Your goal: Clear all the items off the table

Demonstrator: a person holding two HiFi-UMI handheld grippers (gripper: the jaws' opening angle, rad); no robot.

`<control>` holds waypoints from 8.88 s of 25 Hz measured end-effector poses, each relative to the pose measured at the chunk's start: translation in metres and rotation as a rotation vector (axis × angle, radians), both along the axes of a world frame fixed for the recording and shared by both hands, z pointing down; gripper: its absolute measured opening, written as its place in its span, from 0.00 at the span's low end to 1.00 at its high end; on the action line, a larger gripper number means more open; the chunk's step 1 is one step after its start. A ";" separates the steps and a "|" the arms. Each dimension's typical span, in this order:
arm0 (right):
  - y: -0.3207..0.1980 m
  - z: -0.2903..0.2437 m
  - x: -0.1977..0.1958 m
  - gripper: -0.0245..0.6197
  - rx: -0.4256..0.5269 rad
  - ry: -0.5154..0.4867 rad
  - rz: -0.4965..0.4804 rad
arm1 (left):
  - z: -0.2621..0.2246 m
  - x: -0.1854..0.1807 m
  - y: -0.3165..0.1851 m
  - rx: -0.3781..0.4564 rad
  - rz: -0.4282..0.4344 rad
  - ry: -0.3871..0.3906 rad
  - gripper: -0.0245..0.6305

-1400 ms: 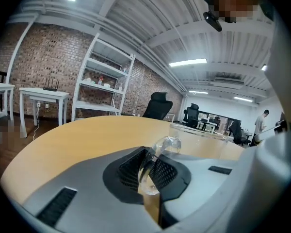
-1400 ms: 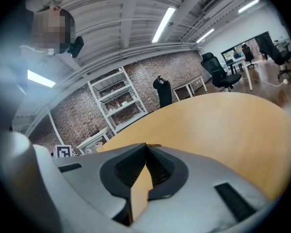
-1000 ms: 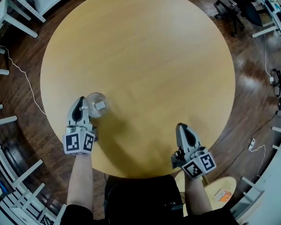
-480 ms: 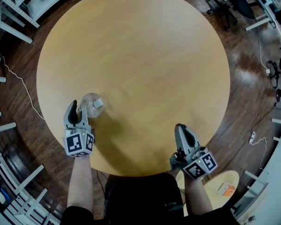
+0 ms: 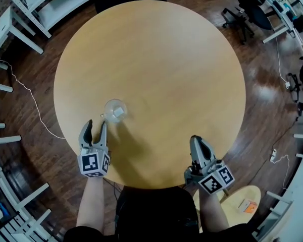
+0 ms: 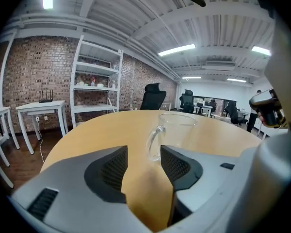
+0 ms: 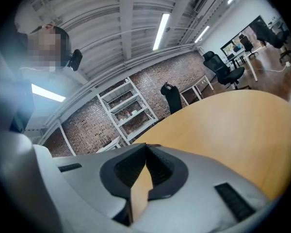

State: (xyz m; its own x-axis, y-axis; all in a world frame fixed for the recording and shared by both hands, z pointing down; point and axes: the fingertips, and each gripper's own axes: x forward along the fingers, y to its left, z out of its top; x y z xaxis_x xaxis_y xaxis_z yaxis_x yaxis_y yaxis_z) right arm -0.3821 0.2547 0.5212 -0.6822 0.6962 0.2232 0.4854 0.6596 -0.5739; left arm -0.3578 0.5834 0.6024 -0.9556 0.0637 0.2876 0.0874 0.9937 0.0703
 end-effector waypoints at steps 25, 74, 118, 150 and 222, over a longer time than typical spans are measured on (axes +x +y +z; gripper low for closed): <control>-0.165 -0.160 0.177 0.05 0.020 -0.425 0.571 | -0.219 0.071 -0.090 0.169 0.371 -0.465 0.05; -0.473 -0.117 0.717 0.05 0.566 -0.103 2.076 | -0.201 0.304 -0.831 0.568 1.927 -0.147 0.04; -0.547 -0.043 0.703 0.05 0.340 0.082 2.003 | -0.054 0.355 -0.994 -0.008 1.965 0.181 0.45; -0.576 -0.003 0.733 0.04 0.119 0.098 2.006 | 0.097 0.385 -1.042 -0.728 2.024 0.318 0.75; -0.217 -0.049 -0.042 0.05 0.303 -0.153 0.176 | 0.020 -0.101 -0.275 -0.041 0.537 0.464 0.70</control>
State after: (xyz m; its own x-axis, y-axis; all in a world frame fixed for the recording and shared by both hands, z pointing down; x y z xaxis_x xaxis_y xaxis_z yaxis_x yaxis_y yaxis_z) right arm -0.4239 0.0372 0.4727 -0.8267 0.4837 0.2874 0.4146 0.8691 -0.2699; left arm -0.4586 0.3082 0.6221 -0.6371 -0.3627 0.6801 -0.4035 0.9087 0.1067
